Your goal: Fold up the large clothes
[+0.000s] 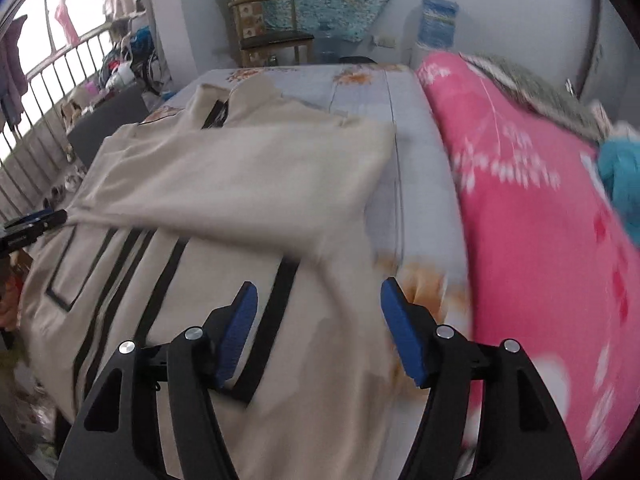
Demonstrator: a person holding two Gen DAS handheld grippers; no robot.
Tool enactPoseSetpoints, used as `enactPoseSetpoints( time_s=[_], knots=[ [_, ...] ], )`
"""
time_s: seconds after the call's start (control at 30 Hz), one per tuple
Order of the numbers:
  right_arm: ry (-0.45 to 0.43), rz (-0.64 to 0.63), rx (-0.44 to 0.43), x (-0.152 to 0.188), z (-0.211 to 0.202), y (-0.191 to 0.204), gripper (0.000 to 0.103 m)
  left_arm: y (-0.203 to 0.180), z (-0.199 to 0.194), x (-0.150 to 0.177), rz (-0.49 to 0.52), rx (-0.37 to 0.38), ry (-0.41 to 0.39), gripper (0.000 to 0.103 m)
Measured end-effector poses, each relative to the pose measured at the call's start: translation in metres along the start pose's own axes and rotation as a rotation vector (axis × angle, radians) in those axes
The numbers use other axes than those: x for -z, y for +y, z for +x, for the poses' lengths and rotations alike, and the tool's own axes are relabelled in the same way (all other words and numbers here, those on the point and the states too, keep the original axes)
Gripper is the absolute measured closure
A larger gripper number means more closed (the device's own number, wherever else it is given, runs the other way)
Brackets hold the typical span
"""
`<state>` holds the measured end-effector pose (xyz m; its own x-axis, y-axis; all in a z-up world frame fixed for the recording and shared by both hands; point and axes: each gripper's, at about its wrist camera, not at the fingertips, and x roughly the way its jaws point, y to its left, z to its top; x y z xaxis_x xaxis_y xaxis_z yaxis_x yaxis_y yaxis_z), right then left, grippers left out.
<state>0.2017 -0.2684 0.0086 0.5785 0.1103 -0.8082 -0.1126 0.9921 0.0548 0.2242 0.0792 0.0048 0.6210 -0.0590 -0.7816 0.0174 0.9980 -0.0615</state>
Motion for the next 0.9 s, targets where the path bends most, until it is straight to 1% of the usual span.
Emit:
enactPoseSetpoints(
  time_s=[0.07, 0.13, 0.2, 0.27, 0.33, 0.37, 0.4, 0.43, 0.5, 0.57, 0.63, 0.7, 0.73, 0.77, 0.83, 0.9],
  knots=[
    [0.014, 0.032, -0.003, 0.025, -0.005, 0.005, 0.04, -0.008, -0.013, 0.021, 0.042, -0.014, -0.005, 0.022],
    [0.033, 0.019, 0.009, 0.053, -0.01, 0.018, 0.04, -0.015, -0.02, 0.041, 0.081, -0.026, 0.012, 0.02],
    [0.039, 0.006, 0.038, 0.072, -0.015, 0.026, 0.04, -0.022, -0.031, 0.065, 0.122, -0.064, 0.017, 0.02],
    [0.05, 0.007, 0.036, 0.091, -0.018, 0.03, 0.032, -0.022, -0.036, 0.085, 0.129, -0.089, 0.013, 0.017],
    [0.061, -0.01, 0.086, 0.106, -0.019, 0.031, 0.032, -0.021, -0.034, 0.106, 0.147, -0.132, 0.04, 0.017],
    [0.054, -0.039, 0.105, 0.114, -0.022, 0.034, 0.032, -0.018, -0.034, 0.118, 0.154, -0.158, 0.051, 0.016],
    [0.044, -0.071, 0.127, 0.118, -0.027, 0.039, 0.032, -0.013, -0.042, 0.127, 0.13, -0.152, 0.013, 0.016],
    [0.044, -0.101, 0.153, 0.121, -0.03, 0.043, 0.031, -0.009, -0.048, 0.132, 0.11, -0.145, 0.001, 0.013],
    [0.059, -0.158, 0.213, 0.129, -0.037, 0.052, 0.029, 0.0, -0.055, 0.139, 0.08, -0.127, 0.007, 0.013],
    [0.071, -0.159, 0.23, 0.132, -0.043, 0.052, 0.029, 0.001, -0.062, 0.144, 0.075, -0.132, 0.003, 0.013],
    [0.052, -0.12, 0.184, 0.126, -0.052, 0.053, 0.029, -0.004, -0.068, 0.144, 0.103, -0.146, -0.019, 0.013],
    [0.017, -0.103, 0.121, 0.111, -0.056, 0.059, 0.029, -0.012, -0.072, 0.138, 0.133, -0.124, -0.042, 0.013],
    [-0.006, -0.112, 0.078, 0.1, -0.057, 0.069, 0.029, -0.016, -0.072, 0.134, 0.142, -0.12, -0.047, 0.013],
    [-0.021, -0.123, 0.056, 0.092, -0.055, 0.077, 0.029, -0.02, -0.072, 0.129, 0.15, -0.121, -0.051, 0.013],
    [-0.059, -0.158, -0.017, 0.062, -0.047, 0.098, 0.027, -0.027, -0.065, 0.116, 0.149, -0.129, -0.046, 0.013],
    [-0.081, -0.168, -0.047, 0.034, -0.036, 0.113, 0.023, -0.029, -0.054, 0.105, 0.138, -0.132, -0.032, 0.013]
  ],
)
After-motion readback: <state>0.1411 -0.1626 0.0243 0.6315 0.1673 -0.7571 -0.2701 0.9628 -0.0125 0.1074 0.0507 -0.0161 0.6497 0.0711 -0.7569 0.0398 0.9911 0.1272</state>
